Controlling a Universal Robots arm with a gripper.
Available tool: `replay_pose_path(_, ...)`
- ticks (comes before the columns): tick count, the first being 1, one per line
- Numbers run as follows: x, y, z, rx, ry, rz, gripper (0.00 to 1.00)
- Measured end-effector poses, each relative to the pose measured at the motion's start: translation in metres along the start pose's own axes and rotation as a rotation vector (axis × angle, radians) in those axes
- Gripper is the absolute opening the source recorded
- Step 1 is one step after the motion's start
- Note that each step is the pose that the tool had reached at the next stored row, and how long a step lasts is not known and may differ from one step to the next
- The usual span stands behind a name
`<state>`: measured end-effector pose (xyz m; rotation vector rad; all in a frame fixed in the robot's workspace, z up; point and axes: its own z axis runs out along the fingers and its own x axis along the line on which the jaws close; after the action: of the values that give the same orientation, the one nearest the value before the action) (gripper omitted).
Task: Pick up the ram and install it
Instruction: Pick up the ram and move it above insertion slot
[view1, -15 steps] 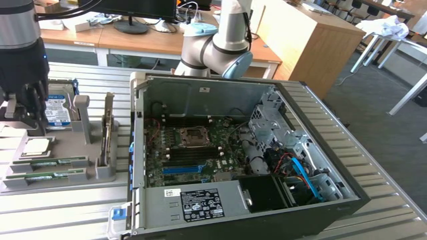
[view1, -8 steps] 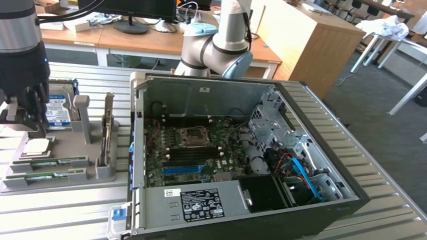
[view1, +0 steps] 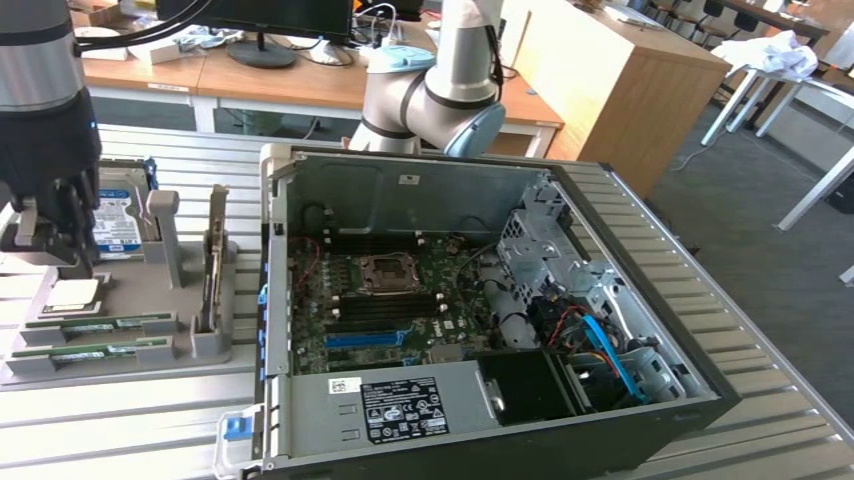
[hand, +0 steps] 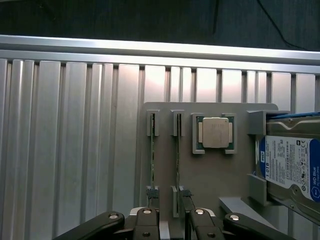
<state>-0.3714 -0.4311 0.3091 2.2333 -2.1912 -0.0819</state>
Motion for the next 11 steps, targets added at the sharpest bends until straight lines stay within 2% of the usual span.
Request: replay_pose_path(11, 0.0002, -0.0003, 0.0068, -0.0001, 0.0001, 0.0, 0.3)
